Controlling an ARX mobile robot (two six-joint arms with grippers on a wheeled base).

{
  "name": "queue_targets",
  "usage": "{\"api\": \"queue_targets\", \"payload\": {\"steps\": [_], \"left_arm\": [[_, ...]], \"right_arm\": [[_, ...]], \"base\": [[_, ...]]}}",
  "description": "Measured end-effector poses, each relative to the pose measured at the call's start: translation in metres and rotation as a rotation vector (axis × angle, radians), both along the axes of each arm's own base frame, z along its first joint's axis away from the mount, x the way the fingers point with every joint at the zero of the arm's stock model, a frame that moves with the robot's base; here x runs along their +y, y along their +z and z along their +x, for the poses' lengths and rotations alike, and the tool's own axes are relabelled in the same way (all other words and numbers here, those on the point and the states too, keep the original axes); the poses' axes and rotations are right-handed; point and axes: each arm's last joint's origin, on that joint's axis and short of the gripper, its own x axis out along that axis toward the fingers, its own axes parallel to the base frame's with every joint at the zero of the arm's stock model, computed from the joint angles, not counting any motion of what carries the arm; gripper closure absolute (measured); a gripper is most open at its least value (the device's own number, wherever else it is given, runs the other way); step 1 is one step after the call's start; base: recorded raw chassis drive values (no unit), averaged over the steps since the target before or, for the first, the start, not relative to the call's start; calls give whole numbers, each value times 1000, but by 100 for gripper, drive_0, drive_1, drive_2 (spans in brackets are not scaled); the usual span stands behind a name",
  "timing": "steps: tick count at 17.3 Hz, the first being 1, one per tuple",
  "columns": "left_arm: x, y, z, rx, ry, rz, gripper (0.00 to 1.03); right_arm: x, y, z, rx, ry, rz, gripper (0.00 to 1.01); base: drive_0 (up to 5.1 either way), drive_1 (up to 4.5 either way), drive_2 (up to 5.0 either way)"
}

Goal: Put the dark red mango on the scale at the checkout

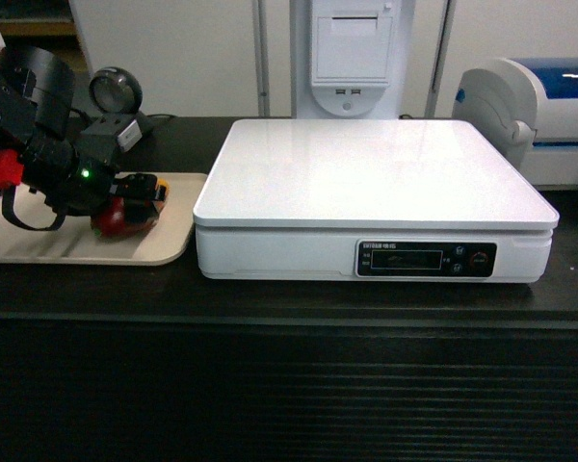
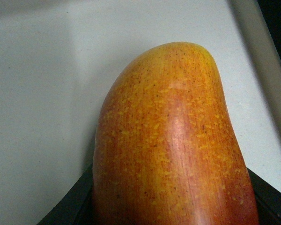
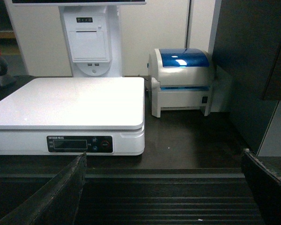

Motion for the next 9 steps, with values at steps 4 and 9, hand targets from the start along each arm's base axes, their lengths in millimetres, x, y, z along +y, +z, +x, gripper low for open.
{"api": "queue_targets", "payload": {"steps": [4, 9], "left_arm": [[-2, 3, -1, -3, -4, 0, 43], [-12, 65, -22, -168, 1, -1, 43]], "right_arm": [[0, 0, 0, 0, 0, 0, 3], [0, 0, 0, 0, 0, 0, 3]], "base": [[0, 0, 0], [0, 0, 0]]}}
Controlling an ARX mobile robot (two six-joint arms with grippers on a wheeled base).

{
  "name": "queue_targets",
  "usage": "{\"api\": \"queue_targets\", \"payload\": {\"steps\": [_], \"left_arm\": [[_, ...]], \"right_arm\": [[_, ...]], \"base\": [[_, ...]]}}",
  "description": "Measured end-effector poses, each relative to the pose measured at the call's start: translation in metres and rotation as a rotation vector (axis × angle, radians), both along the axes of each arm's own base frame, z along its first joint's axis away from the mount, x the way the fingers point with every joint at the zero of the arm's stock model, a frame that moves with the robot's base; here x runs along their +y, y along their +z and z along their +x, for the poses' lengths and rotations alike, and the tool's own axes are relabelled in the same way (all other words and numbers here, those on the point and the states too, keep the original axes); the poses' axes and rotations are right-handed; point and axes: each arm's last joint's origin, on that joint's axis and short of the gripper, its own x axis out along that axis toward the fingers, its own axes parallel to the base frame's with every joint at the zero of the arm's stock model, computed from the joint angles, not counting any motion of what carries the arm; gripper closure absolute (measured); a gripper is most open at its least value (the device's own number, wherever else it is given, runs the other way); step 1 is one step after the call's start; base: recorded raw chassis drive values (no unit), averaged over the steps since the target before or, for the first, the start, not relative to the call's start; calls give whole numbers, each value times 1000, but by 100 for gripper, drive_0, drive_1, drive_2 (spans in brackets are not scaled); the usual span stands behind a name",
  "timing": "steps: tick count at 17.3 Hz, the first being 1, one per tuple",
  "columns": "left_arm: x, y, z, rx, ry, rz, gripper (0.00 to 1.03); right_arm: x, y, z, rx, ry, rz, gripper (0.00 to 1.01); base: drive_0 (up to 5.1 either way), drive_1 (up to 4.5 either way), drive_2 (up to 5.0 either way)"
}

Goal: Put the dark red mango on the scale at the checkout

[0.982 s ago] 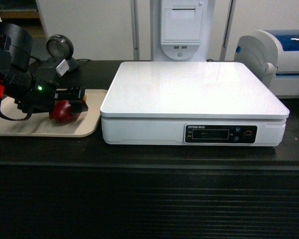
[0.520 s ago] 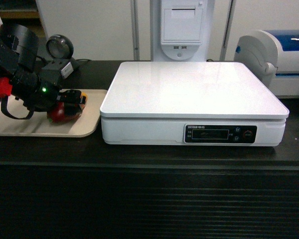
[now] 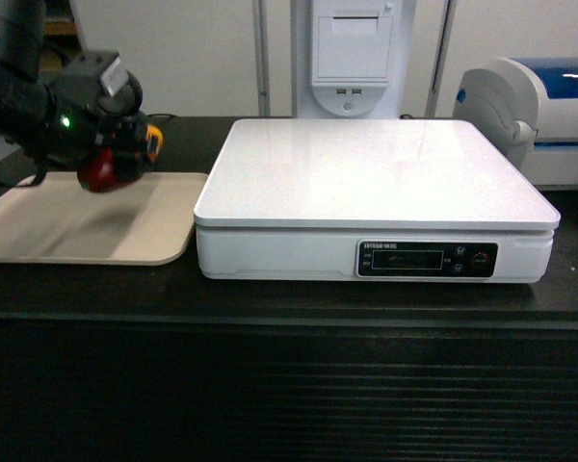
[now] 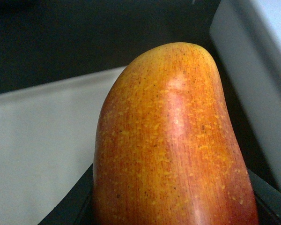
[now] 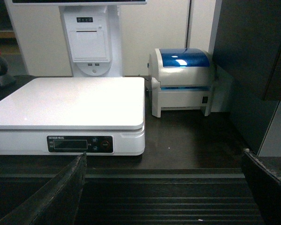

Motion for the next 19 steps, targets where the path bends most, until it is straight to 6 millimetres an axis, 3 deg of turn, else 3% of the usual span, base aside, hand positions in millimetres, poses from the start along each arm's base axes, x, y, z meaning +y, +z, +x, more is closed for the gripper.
{"api": "queue_targets", "payload": {"steps": [2, 5, 8, 12, 14, 15, 19], "left_arm": [[-16, 46, -20, -120, -26, -48, 43], [-55, 85, -49, -198, -77, -149, 43], [-105, 83, -69, -164, -157, -226, 43], [-160, 85, -82, -117, -197, -295, 43], [-214, 66, -63, -13, -182, -318, 43], [-225, 61, -55, 29, -153, -331, 43], [-237, 47, -30, 112, -17, -356, 43]], "right_arm": [[0, 0, 0, 0, 0, 0, 3], [0, 0, 0, 0, 0, 0, 3], [0, 0, 0, 0, 0, 0, 3], [0, 0, 0, 0, 0, 0, 3], [0, 0, 0, 0, 0, 0, 3], [0, 0, 0, 0, 0, 0, 3], [0, 0, 0, 0, 0, 0, 3]], "base": [[0, 0, 0], [0, 0, 0], [0, 0, 0], [0, 0, 0], [0, 0, 0], [0, 0, 0], [0, 0, 0]]}}
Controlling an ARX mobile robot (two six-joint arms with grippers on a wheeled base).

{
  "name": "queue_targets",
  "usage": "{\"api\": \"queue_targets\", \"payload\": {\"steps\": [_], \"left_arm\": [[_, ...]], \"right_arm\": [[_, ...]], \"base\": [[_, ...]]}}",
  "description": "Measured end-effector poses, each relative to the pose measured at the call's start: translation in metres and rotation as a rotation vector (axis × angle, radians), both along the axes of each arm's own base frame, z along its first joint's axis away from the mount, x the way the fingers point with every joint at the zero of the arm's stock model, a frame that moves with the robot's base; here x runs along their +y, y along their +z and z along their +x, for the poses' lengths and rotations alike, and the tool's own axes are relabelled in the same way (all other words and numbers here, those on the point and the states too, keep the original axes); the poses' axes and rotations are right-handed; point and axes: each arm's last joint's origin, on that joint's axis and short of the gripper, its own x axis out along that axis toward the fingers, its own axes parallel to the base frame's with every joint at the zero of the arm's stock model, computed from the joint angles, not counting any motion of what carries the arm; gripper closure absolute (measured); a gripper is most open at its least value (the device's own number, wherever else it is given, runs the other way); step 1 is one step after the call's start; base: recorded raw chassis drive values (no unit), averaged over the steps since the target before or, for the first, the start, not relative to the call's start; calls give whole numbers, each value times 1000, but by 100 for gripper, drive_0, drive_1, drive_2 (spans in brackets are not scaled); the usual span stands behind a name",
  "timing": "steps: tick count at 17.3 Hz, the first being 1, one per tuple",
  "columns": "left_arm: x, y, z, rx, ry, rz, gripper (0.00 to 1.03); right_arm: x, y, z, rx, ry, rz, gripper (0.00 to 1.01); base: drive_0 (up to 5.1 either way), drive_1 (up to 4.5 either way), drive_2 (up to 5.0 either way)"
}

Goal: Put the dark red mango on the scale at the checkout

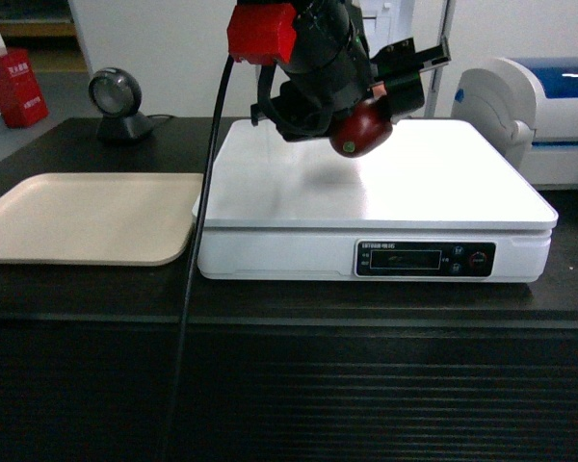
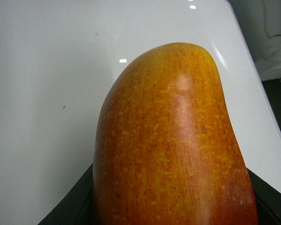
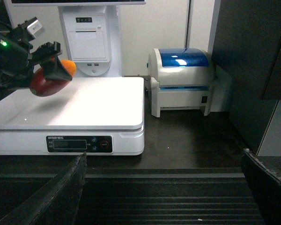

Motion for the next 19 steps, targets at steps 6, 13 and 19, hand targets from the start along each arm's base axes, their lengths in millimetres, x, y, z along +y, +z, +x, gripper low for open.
{"api": "queue_targets", "payload": {"steps": [6, 13, 19], "left_arm": [[-4, -25, 19, 56, 101, 46, 43], [-9, -29, 17, 74, 100, 58, 43], [-10, -28, 18, 72, 83, 43, 3]], "right_arm": [[0, 0, 0, 0, 0, 0, 3], [0, 0, 0, 0, 0, 0, 3], [0, 0, 0, 0, 0, 0, 3]], "base": [[0, 0, 0], [0, 0, 0], [0, 0, 0]]}}
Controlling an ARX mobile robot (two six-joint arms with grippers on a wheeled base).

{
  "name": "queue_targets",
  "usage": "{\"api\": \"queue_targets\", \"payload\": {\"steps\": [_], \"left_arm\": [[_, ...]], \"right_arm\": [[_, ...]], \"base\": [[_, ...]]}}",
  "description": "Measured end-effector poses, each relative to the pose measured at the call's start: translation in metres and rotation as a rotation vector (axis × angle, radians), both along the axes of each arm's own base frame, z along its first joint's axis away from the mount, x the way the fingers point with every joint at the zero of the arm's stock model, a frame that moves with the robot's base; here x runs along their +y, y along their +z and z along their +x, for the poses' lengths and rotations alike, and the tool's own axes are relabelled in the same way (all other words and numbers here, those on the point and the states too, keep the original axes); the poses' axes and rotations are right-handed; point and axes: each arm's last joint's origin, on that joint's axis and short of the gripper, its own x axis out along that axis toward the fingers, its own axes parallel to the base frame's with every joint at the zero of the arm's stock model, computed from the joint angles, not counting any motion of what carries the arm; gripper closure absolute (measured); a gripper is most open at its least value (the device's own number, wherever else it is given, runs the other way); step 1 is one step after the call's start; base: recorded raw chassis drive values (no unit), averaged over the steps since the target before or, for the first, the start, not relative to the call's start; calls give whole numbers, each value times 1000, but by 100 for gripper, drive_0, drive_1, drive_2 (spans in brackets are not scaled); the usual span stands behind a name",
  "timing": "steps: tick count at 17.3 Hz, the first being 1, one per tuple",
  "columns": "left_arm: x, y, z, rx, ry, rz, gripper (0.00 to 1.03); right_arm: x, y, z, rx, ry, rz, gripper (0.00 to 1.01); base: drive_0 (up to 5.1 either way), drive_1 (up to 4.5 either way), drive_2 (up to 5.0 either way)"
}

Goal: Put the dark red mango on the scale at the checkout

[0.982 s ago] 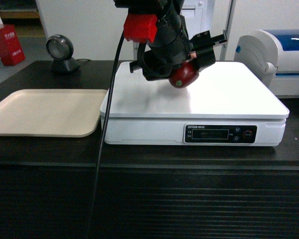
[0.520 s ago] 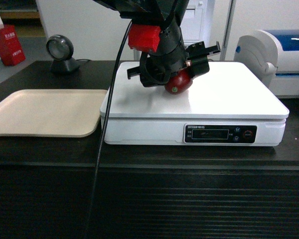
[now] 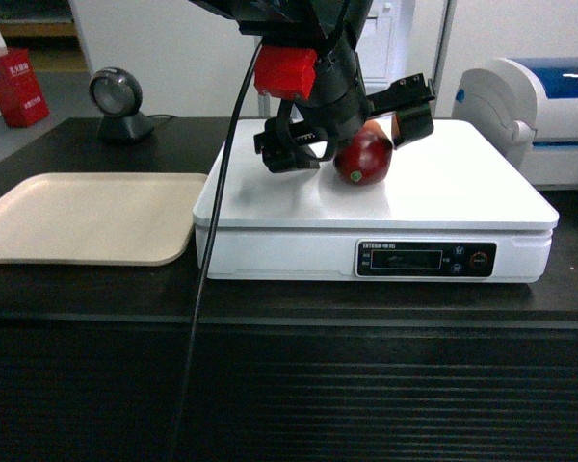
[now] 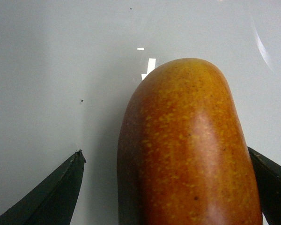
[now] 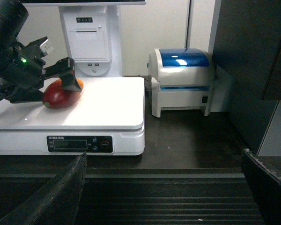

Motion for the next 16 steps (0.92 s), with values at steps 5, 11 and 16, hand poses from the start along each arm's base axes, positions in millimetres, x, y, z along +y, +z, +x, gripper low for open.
{"api": "queue_targets", "payload": {"steps": [5, 11, 16], "left_arm": [[-1, 7, -2, -162, -49, 66, 5], [77, 60, -29, -438, -499, 81, 5], [155, 90, -51, -530, -271, 76, 5]], "right_arm": [[0, 0, 0, 0, 0, 0, 3], [0, 0, 0, 0, 0, 0, 3], [0, 0, 0, 0, 0, 0, 3]], "base": [[0, 0, 0], [0, 0, 0], [0, 0, 0]]}}
